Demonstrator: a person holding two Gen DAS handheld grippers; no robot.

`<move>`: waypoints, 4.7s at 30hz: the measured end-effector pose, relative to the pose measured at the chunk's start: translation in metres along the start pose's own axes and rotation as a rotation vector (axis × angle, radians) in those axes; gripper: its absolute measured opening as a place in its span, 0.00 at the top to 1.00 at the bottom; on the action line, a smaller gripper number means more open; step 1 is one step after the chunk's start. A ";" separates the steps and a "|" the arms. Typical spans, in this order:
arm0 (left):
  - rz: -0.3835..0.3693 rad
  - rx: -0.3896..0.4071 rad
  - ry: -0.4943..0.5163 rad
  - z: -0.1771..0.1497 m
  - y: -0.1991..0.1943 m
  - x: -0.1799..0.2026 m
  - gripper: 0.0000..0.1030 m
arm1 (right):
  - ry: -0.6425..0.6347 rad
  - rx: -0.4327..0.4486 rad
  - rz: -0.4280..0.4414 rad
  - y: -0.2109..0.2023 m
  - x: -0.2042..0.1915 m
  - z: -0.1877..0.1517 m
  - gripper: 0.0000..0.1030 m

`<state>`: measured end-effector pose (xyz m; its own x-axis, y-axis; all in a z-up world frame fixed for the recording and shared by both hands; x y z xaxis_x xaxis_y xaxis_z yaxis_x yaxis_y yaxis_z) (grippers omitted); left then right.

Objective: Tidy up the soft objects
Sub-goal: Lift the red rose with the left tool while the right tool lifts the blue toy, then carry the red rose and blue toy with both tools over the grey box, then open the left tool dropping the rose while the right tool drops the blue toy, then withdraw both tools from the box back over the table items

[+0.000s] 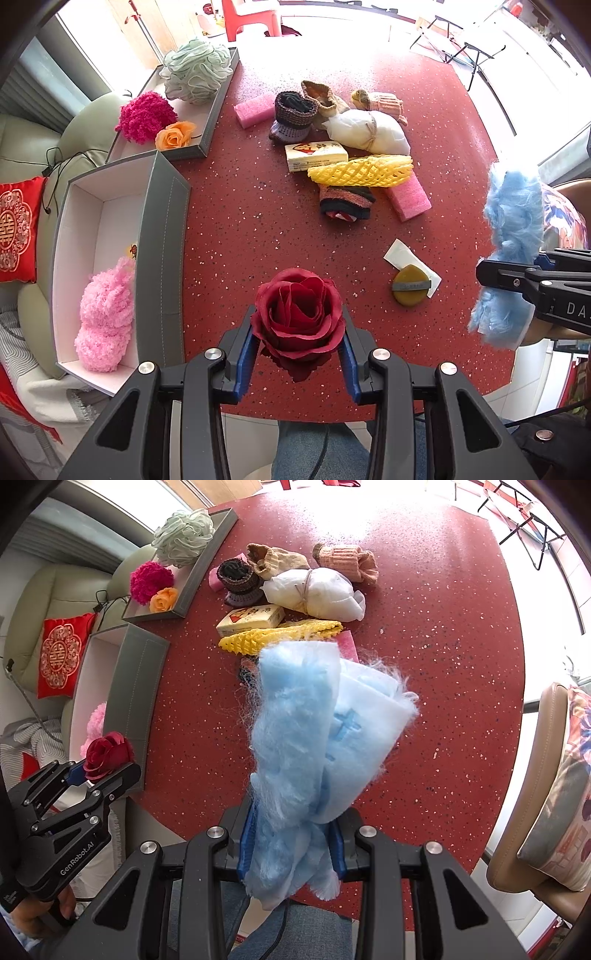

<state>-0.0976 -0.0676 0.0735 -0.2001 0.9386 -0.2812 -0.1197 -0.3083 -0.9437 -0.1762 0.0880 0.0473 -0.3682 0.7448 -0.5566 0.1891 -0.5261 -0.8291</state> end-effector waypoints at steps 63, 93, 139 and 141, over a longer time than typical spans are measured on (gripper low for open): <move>-0.009 0.033 -0.200 0.004 0.020 -0.106 0.60 | -0.045 -0.037 -0.086 0.033 -0.055 0.024 0.65; 0.048 -0.064 -0.470 -0.005 0.108 -0.262 0.60 | -0.380 -0.125 0.003 0.159 -0.283 0.120 0.65; 0.060 -0.113 -0.405 -0.017 0.128 -0.254 0.01 | -0.343 -0.111 -0.108 0.181 -0.282 0.124 0.00; 0.064 -0.116 -0.405 -0.017 0.126 -0.253 0.01 | -0.343 -0.111 -0.102 0.179 -0.281 0.122 0.00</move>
<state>-0.0452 -0.3411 0.0225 -0.5720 0.7742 -0.2710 0.0107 -0.3233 -0.9462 -0.1498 -0.2658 0.0619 -0.6703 0.6005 -0.4361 0.2264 -0.3942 -0.8907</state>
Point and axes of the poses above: each gripper's, at about its wrist camera, not at the fingertips, and y roughly the way its jaws point, x to its right, z to its top, the point moved 6 cm from there along y, roughly the way its jaws point, and after that the axes turned 15 degrees about z, right-handed, at the moved point
